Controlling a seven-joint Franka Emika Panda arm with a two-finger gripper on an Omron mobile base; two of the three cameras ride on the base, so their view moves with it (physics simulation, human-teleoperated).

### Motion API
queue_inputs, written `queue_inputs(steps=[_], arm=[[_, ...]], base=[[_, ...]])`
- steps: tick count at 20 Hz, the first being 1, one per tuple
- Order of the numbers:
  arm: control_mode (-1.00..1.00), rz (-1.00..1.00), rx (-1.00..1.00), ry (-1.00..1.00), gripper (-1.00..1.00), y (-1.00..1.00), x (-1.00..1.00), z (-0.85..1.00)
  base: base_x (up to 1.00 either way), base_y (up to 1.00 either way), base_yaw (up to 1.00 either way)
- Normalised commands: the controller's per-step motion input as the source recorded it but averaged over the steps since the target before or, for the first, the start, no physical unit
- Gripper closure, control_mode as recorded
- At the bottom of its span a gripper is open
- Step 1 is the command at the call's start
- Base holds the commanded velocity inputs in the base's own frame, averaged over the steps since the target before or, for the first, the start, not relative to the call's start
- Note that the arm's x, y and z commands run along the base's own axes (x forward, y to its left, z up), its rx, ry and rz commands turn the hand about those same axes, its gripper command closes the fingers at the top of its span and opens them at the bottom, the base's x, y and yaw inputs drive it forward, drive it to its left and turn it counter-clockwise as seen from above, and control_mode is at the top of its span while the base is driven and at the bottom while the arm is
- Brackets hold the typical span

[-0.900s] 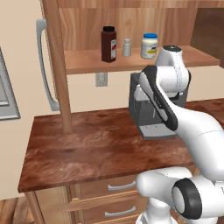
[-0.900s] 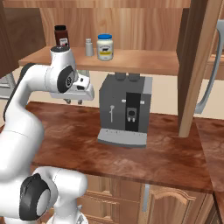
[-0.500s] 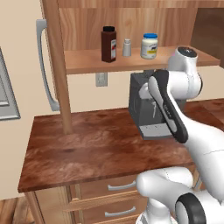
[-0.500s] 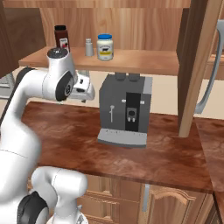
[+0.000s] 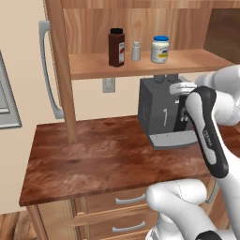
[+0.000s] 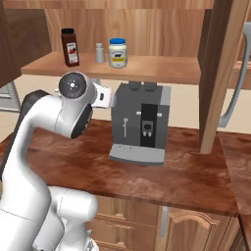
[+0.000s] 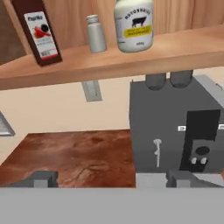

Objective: Collect the paprika, mayonnaise, and shaker from the cabinet and place them next to the stove.

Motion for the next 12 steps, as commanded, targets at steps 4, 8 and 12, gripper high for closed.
queue_inputs(steps=[4,8,12], arm=[[-1.00,-0.08,0.03,-0.29,-1.00,-0.30,0.02,0.89],[-1.00,-0.14,0.00,-0.22,-1.00,-0.19,0.09,0.77],[-1.00,-0.15,0.00,-0.09,-1.00,-0.15,0.09,0.46]], base=[[0.00,0.00,0.00],[0.00,0.00,0.00],[0.00,0.00,0.00]])
